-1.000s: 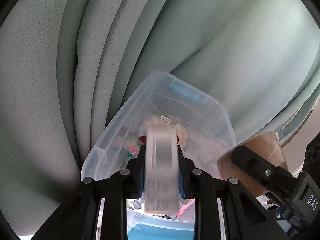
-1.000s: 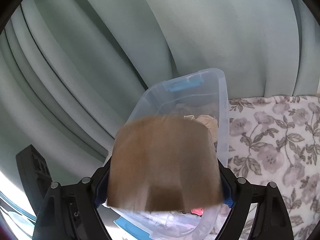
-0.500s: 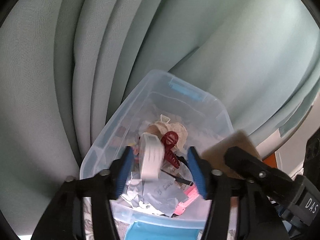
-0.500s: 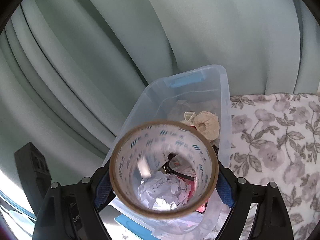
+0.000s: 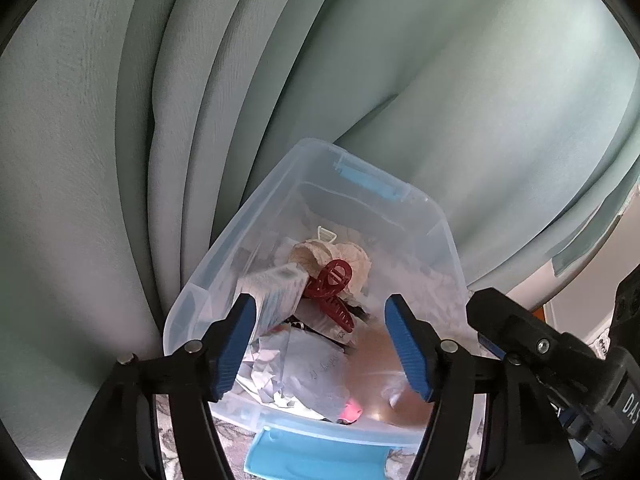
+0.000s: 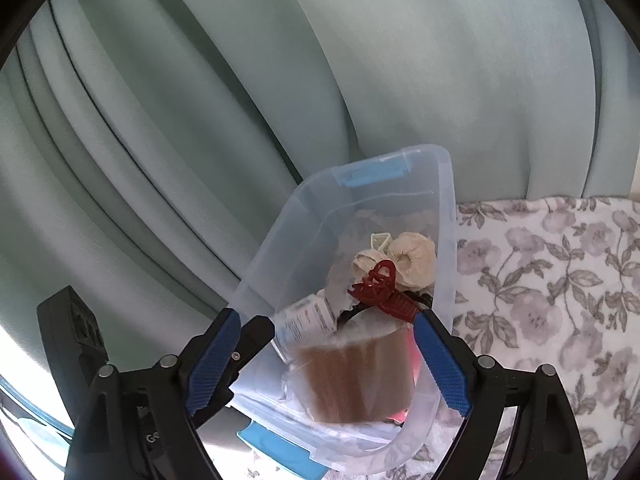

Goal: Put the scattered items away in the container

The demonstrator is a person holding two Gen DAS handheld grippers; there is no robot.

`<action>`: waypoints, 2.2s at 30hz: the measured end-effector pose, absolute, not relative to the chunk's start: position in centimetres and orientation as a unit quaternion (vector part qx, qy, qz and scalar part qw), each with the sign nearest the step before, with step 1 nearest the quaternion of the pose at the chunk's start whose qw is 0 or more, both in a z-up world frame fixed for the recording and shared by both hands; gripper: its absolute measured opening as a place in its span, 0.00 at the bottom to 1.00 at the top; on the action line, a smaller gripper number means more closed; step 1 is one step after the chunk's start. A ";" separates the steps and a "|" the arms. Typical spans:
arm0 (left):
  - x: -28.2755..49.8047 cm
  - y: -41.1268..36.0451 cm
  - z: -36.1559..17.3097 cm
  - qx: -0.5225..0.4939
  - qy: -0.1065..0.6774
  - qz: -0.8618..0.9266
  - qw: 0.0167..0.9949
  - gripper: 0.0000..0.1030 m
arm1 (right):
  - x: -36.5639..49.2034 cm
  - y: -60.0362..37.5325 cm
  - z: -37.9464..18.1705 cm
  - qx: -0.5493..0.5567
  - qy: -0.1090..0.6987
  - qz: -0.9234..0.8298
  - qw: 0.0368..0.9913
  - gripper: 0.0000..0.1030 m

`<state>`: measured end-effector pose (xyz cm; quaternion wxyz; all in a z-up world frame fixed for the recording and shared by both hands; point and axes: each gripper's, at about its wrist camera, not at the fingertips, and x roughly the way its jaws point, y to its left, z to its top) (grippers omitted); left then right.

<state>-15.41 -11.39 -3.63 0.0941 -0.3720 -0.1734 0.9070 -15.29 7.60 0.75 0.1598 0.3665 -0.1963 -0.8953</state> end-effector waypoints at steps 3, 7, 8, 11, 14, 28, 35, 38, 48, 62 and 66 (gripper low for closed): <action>-15.1 -11.1 -3.5 -0.372 -0.169 0.907 0.096 0.66 | -14.9 7.8 0.9 0.364 -0.199 -0.896 0.160 0.88; -14.6 -10.6 -3.2 -0.373 -0.164 0.908 0.097 0.67 | -14.3 8.2 1.2 0.363 -0.204 -0.896 0.155 0.88; -14.5 -10.5 -3.2 -0.373 -0.164 0.908 0.096 0.68 | -14.1 8.3 1.4 0.362 -0.204 -0.896 0.153 0.88; -14.4 -10.3 -3.1 -0.375 -0.160 0.909 0.093 0.72 | -13.5 8.7 1.9 0.359 -0.200 -0.899 0.151 0.88; -13.9 -10.0 -2.6 -0.375 -0.154 0.909 0.093 0.72 | -12.7 9.0 2.3 0.355 -0.196 -0.902 0.148 0.89; -11.0 -8.0 0.5 -0.371 -0.125 0.916 0.087 0.73 | -8.9 11.7 5.3 0.322 -0.181 -0.923 0.108 0.90; -8.9 -6.5 2.5 -0.361 -0.107 0.922 0.095 0.83 | -6.6 12.6 6.6 0.315 -0.158 -0.930 0.100 0.93; -8.2 -5.7 3.2 -0.358 -0.095 0.924 0.099 0.83 | -5.7 13.2 6.9 0.316 -0.150 -0.932 0.094 0.95; -6.1 -3.4 4.7 -0.360 -0.042 0.926 0.104 0.83 | -3.8 15.2 6.9 0.328 -0.132 -0.933 0.064 1.00; -4.0 -0.6 4.7 -0.371 0.001 0.919 0.135 0.84 | -1.3 17.6 6.0 0.330 -0.141 -0.932 0.050 1.00; -3.5 0.3 4.2 -0.377 0.014 0.915 0.143 0.88 | -0.8 18.3 5.6 0.335 -0.145 -0.930 0.040 1.00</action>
